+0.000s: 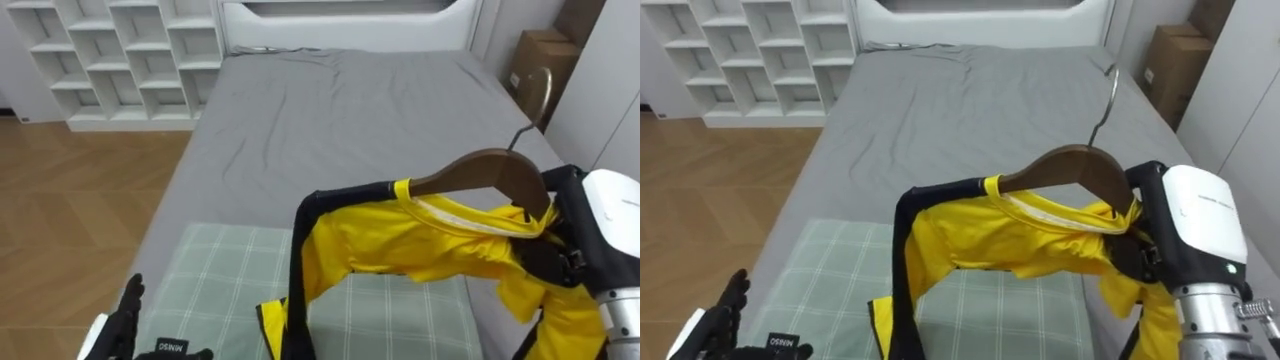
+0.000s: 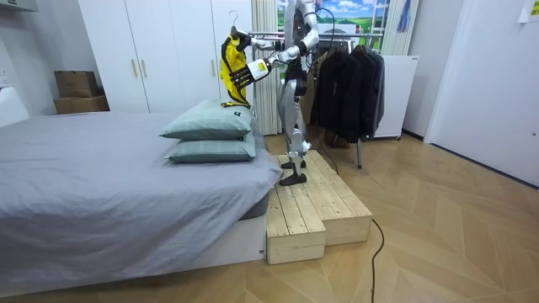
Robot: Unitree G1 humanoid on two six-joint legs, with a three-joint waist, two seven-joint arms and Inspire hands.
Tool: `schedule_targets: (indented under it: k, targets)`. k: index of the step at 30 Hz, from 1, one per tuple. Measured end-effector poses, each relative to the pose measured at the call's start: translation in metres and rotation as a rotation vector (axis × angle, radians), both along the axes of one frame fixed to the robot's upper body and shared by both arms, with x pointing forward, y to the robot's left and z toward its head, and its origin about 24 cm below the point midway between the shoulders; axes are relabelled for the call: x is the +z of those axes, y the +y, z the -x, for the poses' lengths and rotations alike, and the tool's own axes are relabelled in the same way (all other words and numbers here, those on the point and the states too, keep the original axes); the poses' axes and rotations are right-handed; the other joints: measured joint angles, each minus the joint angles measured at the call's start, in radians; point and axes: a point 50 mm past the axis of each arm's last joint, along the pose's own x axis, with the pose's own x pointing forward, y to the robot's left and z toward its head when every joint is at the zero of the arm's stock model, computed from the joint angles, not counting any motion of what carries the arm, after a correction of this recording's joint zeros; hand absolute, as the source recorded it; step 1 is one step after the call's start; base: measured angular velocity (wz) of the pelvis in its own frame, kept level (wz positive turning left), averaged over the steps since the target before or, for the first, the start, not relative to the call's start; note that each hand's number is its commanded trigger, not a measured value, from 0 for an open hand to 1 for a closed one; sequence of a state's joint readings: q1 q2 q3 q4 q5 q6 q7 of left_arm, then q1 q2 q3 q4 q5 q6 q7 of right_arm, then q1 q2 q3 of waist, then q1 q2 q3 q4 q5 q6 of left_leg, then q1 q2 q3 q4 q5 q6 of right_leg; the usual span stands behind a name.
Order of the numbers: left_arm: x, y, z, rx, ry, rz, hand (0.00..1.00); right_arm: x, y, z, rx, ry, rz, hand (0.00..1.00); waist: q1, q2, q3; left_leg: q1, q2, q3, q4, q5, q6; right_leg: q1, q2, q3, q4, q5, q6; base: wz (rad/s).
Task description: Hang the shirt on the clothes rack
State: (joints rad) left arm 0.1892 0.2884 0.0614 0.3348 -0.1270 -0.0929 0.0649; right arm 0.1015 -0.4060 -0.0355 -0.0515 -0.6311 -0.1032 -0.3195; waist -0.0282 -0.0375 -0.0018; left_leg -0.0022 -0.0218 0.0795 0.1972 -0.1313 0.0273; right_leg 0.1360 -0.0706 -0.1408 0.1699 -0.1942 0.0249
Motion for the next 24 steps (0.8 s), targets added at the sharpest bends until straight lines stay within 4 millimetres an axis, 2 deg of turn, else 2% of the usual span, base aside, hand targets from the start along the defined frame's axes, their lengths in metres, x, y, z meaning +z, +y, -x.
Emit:
schedule_targets:
  k: [3, 6, 8, 11, 14, 15, 17, 18, 20, 21, 23, 24]
  targets:
    - [-0.008, 0.003, 0.006, 0.066, 0.019, 0.006, 0.00, 0.001, -0.001, 0.000, -0.002, -0.009, -0.001, 1.00, 0.007, -0.001, 0.0008, 0.009, -0.001, -0.001, -0.005, 0.000, 0.000, 0.008, -0.001, -0.001, 0.000, 0.000, 0.000, 0.00]
    - [-0.020, 0.010, 0.017, 0.171, 0.053, 0.068, 0.00, 0.002, -0.003, 0.000, -0.011, -0.016, 0.001, 1.00, 0.013, -0.010, 0.0049, 0.006, -0.005, -0.006, -0.009, 0.000, 0.000, 0.006, -0.003, -0.005, -0.001, -0.005, 0.003, 0.05]
    - [-0.033, 0.018, 0.034, 0.281, 0.104, 0.125, 0.00, 0.003, -0.006, 0.001, -0.026, -0.019, 0.007, 1.00, 0.021, -0.016, 0.0065, 0.010, -0.009, -0.006, -0.008, 0.001, 0.000, 0.006, -0.006, -0.005, -0.004, -0.010, 0.002, 0.00]
    - [-0.051, 0.026, 0.055, 0.363, 0.199, 0.134, 0.00, 0.006, -0.010, 0.001, -0.050, -0.027, 0.010, 1.00, 0.036, -0.019, 0.0040, 0.009, -0.011, -0.007, -0.005, 0.001, 0.000, 0.005, -0.008, -0.005, -0.004, -0.011, 0.004, 0.02]
    - [-0.072, 0.036, 0.096, 0.485, 0.345, 0.133, 0.00, 0.020, -0.011, 0.003, -0.057, -0.081, 0.012, 1.00, 0.045, -0.020, 0.0033, -0.003, -0.017, -0.022, 0.000, -0.002, 0.004, 0.005, -0.012, -0.022, -0.013, -0.012, 0.005, 0.14]
    - [-0.076, 0.037, 0.103, 0.506, 0.374, 0.133, 0.00, 0.022, -0.011, 0.004, -0.055, -0.091, 0.012, 1.00, 0.044, -0.020, 0.0034, -0.005, -0.020, -0.026, -0.001, -0.002, 0.004, 0.006, -0.013, -0.026, -0.017, -0.012, 0.005, 0.14]
    - [-0.090, 0.039, 0.138, 0.599, 0.497, 0.145, 0.00, 0.029, -0.011, 0.005, -0.050, -0.105, 0.016, 1.00, 0.060, -0.019, 0.0027, -0.006, -0.021, -0.027, -0.005, -0.003, 0.006, 0.004, -0.014, -0.028, -0.017, -0.012, 0.006, 0.03]
    - [-0.093, 0.039, 0.144, 0.617, 0.519, 0.149, 0.00, 0.030, -0.011, 0.005, -0.050, -0.105, 0.018, 1.00, 0.062, -0.020, 0.0026, -0.005, -0.021, -0.027, -0.007, -0.004, 0.006, 0.004, -0.014, -0.028, -0.017, -0.012, 0.006, 0.00]
    - [-0.100, 0.036, 0.174, 0.687, 0.620, 0.165, 0.00, 0.032, -0.009, 0.006, -0.046, -0.096, 0.023, 1.00, 0.064, -0.024, 0.0013, -0.005, -0.021, -0.029, -0.008, -0.005, 0.007, 0.004, -0.016, -0.044, -0.014, -0.011, 0.007, 0.05]
    - [-0.102, 0.036, 0.181, 0.698, 0.647, 0.165, 0.00, 0.033, -0.009, 0.006, -0.046, -0.094, 0.025, 1.00, 0.065, -0.025, 0.0016, -0.005, -0.021, -0.030, -0.008, -0.005, 0.007, 0.005, -0.016, -0.053, -0.014, -0.011, 0.007, 0.09]
    - [-0.107, 0.030, 0.209, 0.735, 0.769, 0.174, 0.00, 0.035, -0.008, 0.006, -0.041, -0.076, 0.023, 1.00, 0.069, -0.027, 0.0029, -0.006, -0.022, -0.038, -0.007, -0.007, 0.008, 0.003, -0.017, -0.057, -0.006, -0.011, 0.007, 0.09]
    - [-0.108, 0.028, 0.214, 0.740, 0.794, 0.179, 0.00, 0.034, -0.008, 0.006, -0.041, -0.069, 0.023, 1.00, 0.069, -0.029, 0.0037, -0.006, -0.022, -0.040, -0.005, -0.007, 0.008, 0.003, -0.017, -0.059, -0.001, -0.011, 0.007, 0.08]
